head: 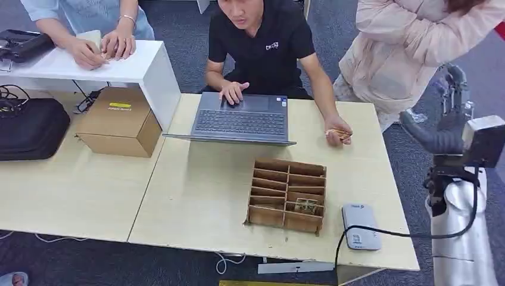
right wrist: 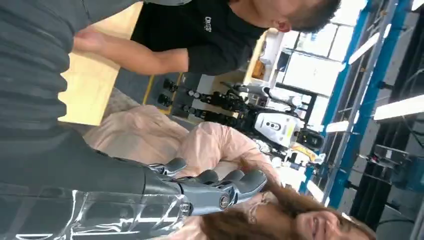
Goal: Pass the card to the sensor for recognition and then transmit it.
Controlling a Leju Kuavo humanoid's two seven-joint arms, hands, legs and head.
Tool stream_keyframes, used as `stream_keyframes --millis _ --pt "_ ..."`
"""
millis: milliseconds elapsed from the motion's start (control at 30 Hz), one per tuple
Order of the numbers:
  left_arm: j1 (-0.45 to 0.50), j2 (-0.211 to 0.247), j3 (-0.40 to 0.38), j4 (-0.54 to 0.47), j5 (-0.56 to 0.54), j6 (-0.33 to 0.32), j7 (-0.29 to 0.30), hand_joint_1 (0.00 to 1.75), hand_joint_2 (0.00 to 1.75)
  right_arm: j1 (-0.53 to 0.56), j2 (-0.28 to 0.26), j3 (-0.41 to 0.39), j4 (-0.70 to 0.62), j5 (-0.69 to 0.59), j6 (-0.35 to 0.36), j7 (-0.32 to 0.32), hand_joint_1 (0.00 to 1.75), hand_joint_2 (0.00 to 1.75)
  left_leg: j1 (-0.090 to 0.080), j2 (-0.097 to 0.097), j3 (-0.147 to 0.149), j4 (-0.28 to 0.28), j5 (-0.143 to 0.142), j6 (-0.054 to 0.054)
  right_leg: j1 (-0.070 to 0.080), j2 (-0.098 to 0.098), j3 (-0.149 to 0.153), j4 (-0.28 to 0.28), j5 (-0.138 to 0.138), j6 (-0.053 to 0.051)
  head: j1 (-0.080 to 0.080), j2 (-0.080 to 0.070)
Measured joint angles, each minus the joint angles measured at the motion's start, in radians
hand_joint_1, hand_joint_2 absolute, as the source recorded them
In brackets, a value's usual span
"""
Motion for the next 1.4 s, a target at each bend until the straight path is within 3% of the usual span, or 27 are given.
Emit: stream_keyframes --millis 133,267,400,467,600,700,733,800,1033,1067,1267,1400 --pt "0.002 -0.001 0.0 0.002 0.001 0.003 -0.002 0.0 1.75 0.184 0.0 -0.085 -0.156 0.065 0.012 0.0 0.0 1.75 0.0 -0.002 -0.001 0.0 0.0 0.0 0.0 -0.002 0.0 0.0 -0.001 0.0 0.0 0.0" --pt "0.001 -0.001 0.0 0.003 0.011 0.002 -0.005 0.0 1.75 0.355 0.005 -0.114 -0.282 0.24 -0.039 0.005 0.0 1.75 0.0 0.0 -0.001 -0.001 -0.001 0.0 0.0 -0.001 0.0 0.0 -0.001 0.0 0.0 0.0" --pt "0.0 -0.003 0.0 0.003 0.032 -0.003 -0.009 0.0 1.75 0.488 0.042 -0.082 -0.394 0.61 -0.148 0.114 0.0 1.75 0.0 0.0 -0.001 -0.002 -0.001 0.0 0.0 0.0 0.0 0.0 -0.002 0.0 0.0 0.0" --pt "0.0 -0.004 0.0 0.004 0.036 -0.003 -0.01 0.0 1.75 0.536 0.057 -0.061 -0.432 0.711 -0.175 0.16 0.0 1.75 0.0 0.001 -0.001 -0.002 -0.001 0.0 0.0 0.0 0.0 0.0 -0.002 -0.001 0.0 0.0" --pt "0.0 -0.006 0.0 0.005 0.046 -0.003 -0.009 0.0 1.75 0.615 0.069 -0.017 -0.499 0.977 -0.189 0.31 0.0 1.75 0.0 0.001 -0.001 -0.002 -0.001 0.0 0.0 0.0 0.0 0.0 -0.002 -0.001 0.0 0.0" --pt "0.0 -0.006 0.0 0.005 0.053 -0.003 -0.004 0.0 1.75 0.654 0.071 0.027 -0.538 1.098 -0.18 0.37 0.0 1.75 0.0 0.002 -0.001 -0.002 -0.001 0.0 0.0 0.0 0.0 0.0 -0.002 0.0 0.0 0.0" --pt "-0.001 -0.006 0.0 0.005 0.055 -0.003 -0.003 0.0 1.75 0.66 0.071 0.044 -0.547 1.126 -0.176 0.386 0.0 1.75 0.0 0.002 -0.001 -0.001 -0.001 0.0 0.0 0.001 0.0 0.0 -0.002 0.0 0.0 0.0" --pt "-0.001 -0.006 0.0 0.005 0.059 -0.003 -0.003 0.0 1.75 0.667 0.071 0.085 -0.561 1.17 -0.16 0.416 0.35 1.75 0.0 0.003 0.0 -0.001 -0.001 0.0 0.0 0.001 0.0 0.0 -0.002 0.0 0.0 0.0" --pt "-0.001 -0.006 0.0 0.005 0.068 -0.005 -0.003 0.0 1.75 0.66 0.071 0.213 -0.571 1.196 -0.134 0.461 0.17 1.75 0.0 0.003 0.0 -0.001 -0.001 0.0 0.0 0.001 0.001 0.001 -0.002 -0.001 0.0 0.0" --pt "-0.001 -0.006 0.0 0.005 0.069 -0.005 -0.003 0.0 1.75 0.656 0.07 0.229 -0.569 1.196 -0.131 0.464 0.26 1.75 0.0 0.003 0.0 -0.002 -0.001 0.0 0.0 0.001 0.001 0.001 -0.002 -0.001 0.0 0.0" --pt "-0.001 -0.006 0.0 0.005 0.064 -0.011 -0.003 0.0 1.75 0.586 0.068 0.339 -0.515 1.194 -0.11 0.483 0.19 1.75 0.0 0.003 0.0 -0.001 0.0 0.0 0.0 0.002 0.001 0.001 -0.002 -0.001 0.0 0.0" --pt "-0.001 -0.006 0.0 0.005 0.063 -0.016 -0.003 0.0 1.75 0.55 0.068 0.383 -0.463 1.193 -0.108 0.491 0.33 1.75 0.0 0.003 0.0 -0.001 0.0 0.0 0.0 0.001 0.001 0.001 -0.002 -0.001 0.0 0.0"
